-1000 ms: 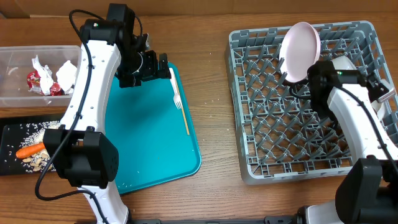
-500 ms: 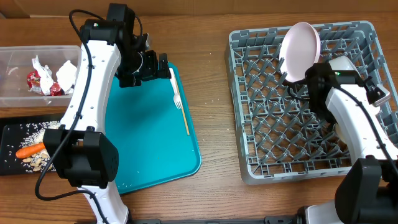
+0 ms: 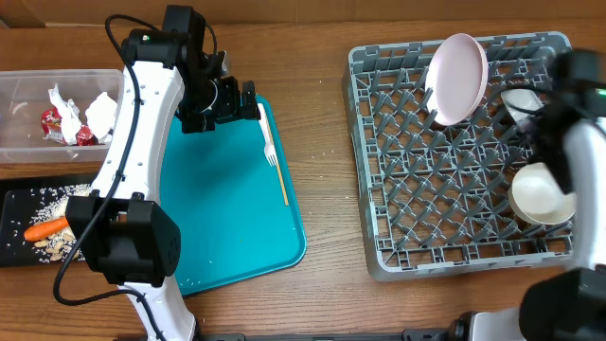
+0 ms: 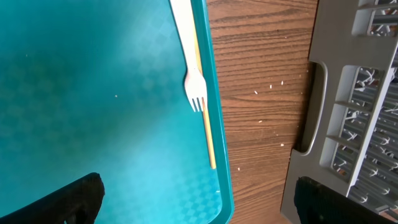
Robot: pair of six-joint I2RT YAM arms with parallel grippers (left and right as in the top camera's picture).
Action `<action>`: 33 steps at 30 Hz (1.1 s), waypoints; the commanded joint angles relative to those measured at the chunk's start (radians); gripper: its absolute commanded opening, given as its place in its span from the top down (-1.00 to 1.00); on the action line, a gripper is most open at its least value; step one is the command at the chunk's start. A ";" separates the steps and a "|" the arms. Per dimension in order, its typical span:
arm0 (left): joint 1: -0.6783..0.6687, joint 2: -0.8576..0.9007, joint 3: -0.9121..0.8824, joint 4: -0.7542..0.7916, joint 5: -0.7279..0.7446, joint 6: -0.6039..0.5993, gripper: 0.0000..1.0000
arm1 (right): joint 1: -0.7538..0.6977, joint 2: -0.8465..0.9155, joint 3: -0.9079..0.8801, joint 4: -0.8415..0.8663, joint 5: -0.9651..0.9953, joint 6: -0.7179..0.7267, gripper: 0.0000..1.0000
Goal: Sort waste into correct bins and load items into the dishwasher rack
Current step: 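Lower the white bowl into the rack's lower right corner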
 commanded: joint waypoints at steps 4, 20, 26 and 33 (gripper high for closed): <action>-0.002 -0.026 0.007 -0.002 -0.010 -0.018 -1.00 | -0.330 -0.035 0.008 0.000 -0.621 -0.321 -1.00; -0.002 -0.026 0.007 -0.008 -0.010 -0.036 -1.00 | -0.646 -0.034 -0.045 -0.140 -1.227 -0.430 -1.00; -0.002 -0.026 0.007 -0.007 -0.010 -0.048 -1.00 | -0.578 -0.034 -0.066 -0.097 -1.169 -0.520 -1.00; -0.002 -0.026 0.007 -0.008 -0.009 -0.055 -1.00 | -0.402 -0.034 -0.071 -0.020 -0.952 -0.524 -1.00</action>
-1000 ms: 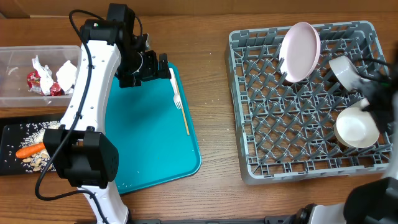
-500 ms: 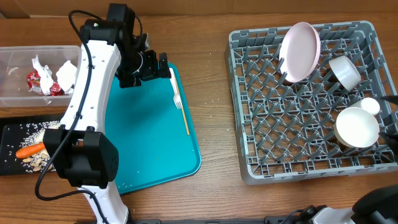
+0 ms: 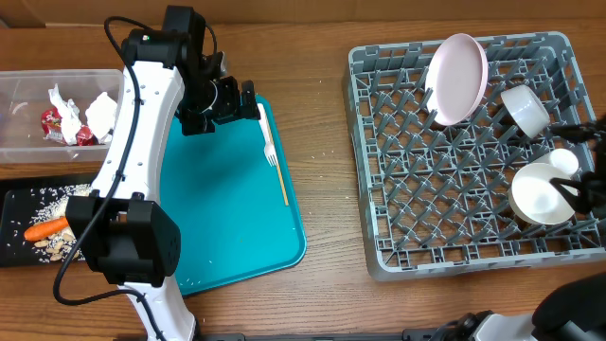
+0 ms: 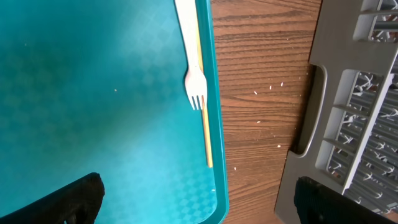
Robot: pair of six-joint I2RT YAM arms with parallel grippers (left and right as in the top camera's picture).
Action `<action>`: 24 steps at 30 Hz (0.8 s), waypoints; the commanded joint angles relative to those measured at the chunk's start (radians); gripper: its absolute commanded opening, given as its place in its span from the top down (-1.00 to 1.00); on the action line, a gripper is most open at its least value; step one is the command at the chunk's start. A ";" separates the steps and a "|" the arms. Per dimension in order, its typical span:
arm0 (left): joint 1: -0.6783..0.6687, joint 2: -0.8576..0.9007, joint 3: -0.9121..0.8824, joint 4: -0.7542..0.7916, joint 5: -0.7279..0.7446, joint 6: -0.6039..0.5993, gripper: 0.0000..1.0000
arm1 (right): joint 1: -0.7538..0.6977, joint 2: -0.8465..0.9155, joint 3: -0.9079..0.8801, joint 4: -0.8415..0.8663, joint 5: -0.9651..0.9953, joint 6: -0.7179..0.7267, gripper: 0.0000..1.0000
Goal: Sort waste into correct bins and load items into the dishwasher rack
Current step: 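Lower the white bowl into the rack's lower right corner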
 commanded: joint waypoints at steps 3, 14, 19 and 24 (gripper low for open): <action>-0.002 -0.026 0.007 -0.005 -0.009 -0.014 -0.99 | 0.150 -0.024 -0.019 0.089 0.299 0.079 -0.75; -0.002 -0.026 0.007 -0.009 -0.010 -0.013 -1.00 | 0.344 0.003 -0.025 0.117 0.711 0.336 0.84; -0.002 -0.026 0.007 -0.008 -0.010 -0.013 -1.00 | 0.354 0.056 -0.025 0.084 0.726 0.338 0.92; -0.002 -0.026 0.007 -0.008 -0.010 -0.013 -1.00 | 0.354 0.096 -0.025 0.074 0.758 0.342 0.92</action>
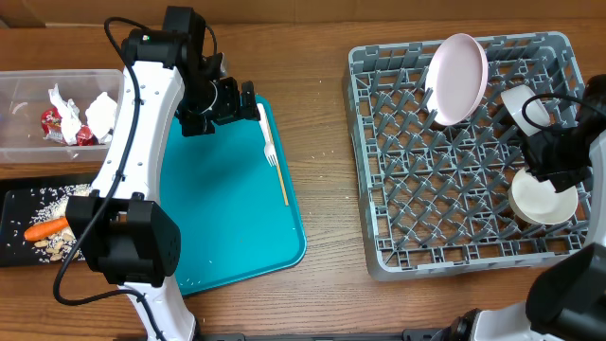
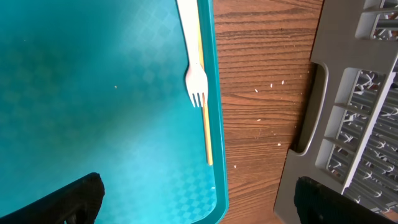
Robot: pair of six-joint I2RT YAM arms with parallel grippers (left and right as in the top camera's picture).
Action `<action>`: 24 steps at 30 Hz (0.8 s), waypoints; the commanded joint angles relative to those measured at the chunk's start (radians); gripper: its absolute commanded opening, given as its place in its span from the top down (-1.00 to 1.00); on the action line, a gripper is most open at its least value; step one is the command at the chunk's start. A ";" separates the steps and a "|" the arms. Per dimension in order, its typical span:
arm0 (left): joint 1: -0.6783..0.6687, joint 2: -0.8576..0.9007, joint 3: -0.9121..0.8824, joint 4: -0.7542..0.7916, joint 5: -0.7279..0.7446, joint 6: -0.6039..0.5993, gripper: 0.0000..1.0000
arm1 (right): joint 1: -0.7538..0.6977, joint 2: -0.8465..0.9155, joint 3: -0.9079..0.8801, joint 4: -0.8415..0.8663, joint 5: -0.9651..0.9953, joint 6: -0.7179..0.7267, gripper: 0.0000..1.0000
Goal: Sort waste into correct bins and load items into the dishwasher rack
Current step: 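Lower the white bowl into the rack's lower right corner, then open the right gripper and raise it off the bowl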
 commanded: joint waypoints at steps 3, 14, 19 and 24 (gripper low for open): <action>-0.002 -0.026 0.007 0.001 -0.010 -0.010 -1.00 | 0.006 0.039 -0.003 0.000 0.050 0.018 0.92; -0.002 -0.026 0.007 0.011 -0.010 -0.010 -1.00 | 0.051 0.048 -0.003 -0.002 0.050 0.018 0.92; -0.002 -0.026 0.007 0.008 -0.010 -0.010 -1.00 | 0.084 0.050 -0.046 0.039 0.050 0.035 0.92; -0.002 -0.026 0.007 0.008 -0.012 -0.010 -1.00 | 0.095 0.050 -0.129 0.105 0.023 0.044 0.92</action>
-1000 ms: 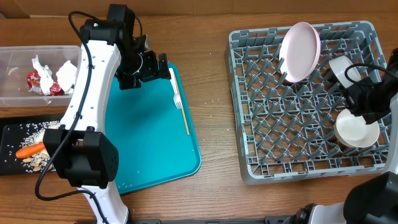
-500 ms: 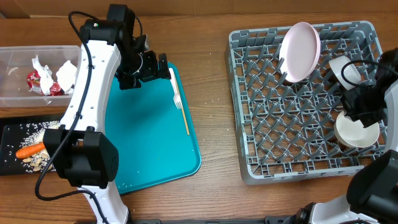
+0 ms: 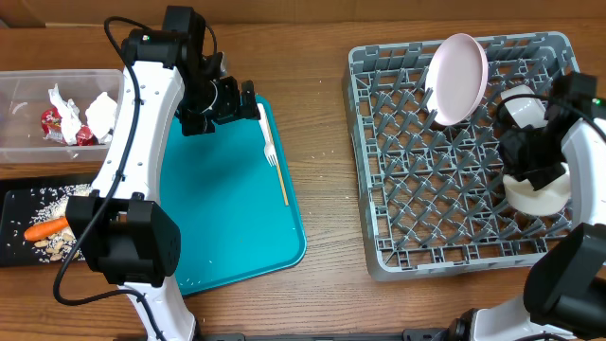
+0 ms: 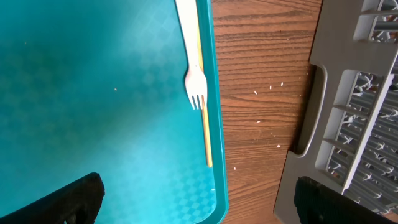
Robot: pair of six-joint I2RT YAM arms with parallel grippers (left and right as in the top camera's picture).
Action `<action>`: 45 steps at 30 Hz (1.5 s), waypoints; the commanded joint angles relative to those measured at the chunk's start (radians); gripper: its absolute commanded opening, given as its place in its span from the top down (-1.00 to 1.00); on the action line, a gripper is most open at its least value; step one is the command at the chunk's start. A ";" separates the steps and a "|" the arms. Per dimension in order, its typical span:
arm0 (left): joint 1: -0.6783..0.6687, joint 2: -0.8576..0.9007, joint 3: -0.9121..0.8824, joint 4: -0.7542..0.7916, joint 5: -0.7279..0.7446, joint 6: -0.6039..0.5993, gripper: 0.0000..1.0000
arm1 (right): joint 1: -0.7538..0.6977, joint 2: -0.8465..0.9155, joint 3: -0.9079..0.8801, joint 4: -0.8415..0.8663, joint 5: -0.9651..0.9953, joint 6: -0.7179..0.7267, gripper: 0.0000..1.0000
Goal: Sort waste into correct bins and load items into the dishwasher rack
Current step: 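Open the right gripper and raise it off the bowl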
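A white plastic fork (image 4: 194, 73) lies along the right rim of the teal tray (image 4: 93, 93), on top of a yellow chopstick (image 4: 207, 140). My left gripper (image 4: 196, 202) hangs open over them, its dark fingertips (image 4: 78, 198) set wide apart and nothing between them. In the overhead view it (image 3: 252, 102) sits at the tray's top edge by the fork (image 3: 270, 146). The grey rack (image 3: 464, 152) holds a pink plate (image 3: 456, 78), a white cup (image 3: 525, 106) and a white bowl (image 3: 540, 192). My right gripper (image 3: 526, 152) is at the bowl's upper rim; how its jaws stand is hidden.
A clear bin (image 3: 19, 128) with crumpled wrappers stands at far left. Below it is a black tray (image 3: 11, 204) with rice and a carrot. Bare wood with a few rice grains (image 4: 268, 93) separates the tray from the rack's handle (image 4: 308, 112).
My right arm has shifted a little left and down over the rack, so its gripper now covers the bowl's upper rim. The left arm, fork and chopstick have not moved.
My right arm first stood over the rack's right side by the cup and bowl. Then it was pulled back to the right edge, leaving both in full view. It then returned above the bowl and now sits at its rim. The left gripper stayed open over the fork.
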 commanded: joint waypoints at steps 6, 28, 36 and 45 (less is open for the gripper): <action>-0.002 -0.026 0.007 0.003 -0.013 -0.010 -1.00 | 0.007 0.004 -0.062 0.031 -0.022 0.016 0.92; -0.002 -0.026 0.007 0.011 -0.015 -0.005 -1.00 | -0.050 -0.169 0.191 -0.164 -0.068 -0.052 0.92; -0.002 -0.026 0.007 0.030 -0.014 -0.006 -1.00 | -0.401 -0.226 0.175 -0.264 -0.214 -0.197 0.72; -0.002 -0.026 0.007 0.026 -0.014 -0.006 -1.00 | -0.703 -0.226 -0.003 -0.194 -0.335 -0.264 0.73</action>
